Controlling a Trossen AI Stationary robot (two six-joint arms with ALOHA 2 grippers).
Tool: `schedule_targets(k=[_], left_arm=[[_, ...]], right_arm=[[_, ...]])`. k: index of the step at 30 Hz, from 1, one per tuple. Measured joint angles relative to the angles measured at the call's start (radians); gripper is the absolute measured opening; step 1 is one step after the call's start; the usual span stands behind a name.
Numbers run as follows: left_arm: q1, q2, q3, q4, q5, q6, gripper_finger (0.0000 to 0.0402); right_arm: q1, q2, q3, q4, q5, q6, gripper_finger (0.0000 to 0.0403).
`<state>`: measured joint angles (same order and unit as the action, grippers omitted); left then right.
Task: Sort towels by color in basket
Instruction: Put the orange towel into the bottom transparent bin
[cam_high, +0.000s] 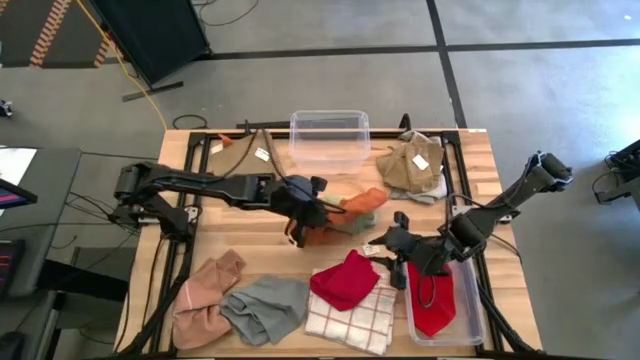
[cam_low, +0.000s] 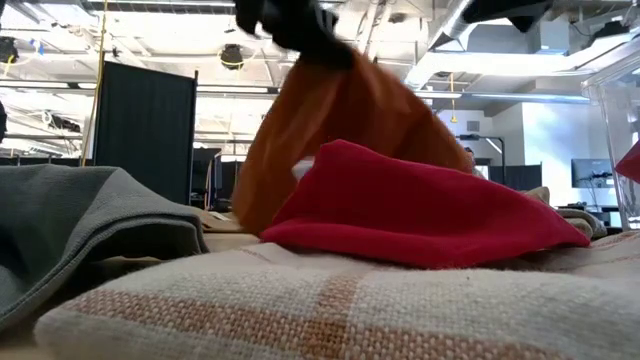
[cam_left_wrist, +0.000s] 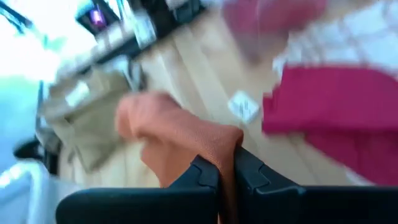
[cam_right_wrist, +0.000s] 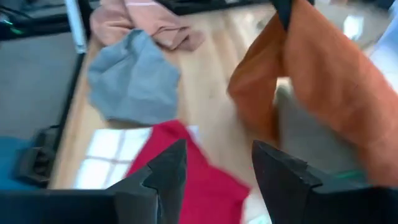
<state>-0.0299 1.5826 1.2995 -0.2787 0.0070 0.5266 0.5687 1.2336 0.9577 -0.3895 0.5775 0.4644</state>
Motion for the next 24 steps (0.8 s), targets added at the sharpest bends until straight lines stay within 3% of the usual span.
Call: schedule_targets(k=[7, 16, 24], left_arm=[[-0.015, -0.034, 0.0, 0.06, 0.108, -0.001, 0.0004], [-0.053, -0.028, 0.0, 0.064, 0.123, 0.056, 0.0003], [-0.06, -0.027, -0.001, 0.189, 0.087, 0.111, 0.0003]], right_arm=[[-0.086, 0.091, 0.0, 0.179, 0.085, -0.283, 0.0265], [-0.19, 0.121, 0.0, 0.273, 0.097, -0.367, 0.0328], [-0.247, 0.169, 0.0, 0.398, -0.095, -0.365, 0.0362]])
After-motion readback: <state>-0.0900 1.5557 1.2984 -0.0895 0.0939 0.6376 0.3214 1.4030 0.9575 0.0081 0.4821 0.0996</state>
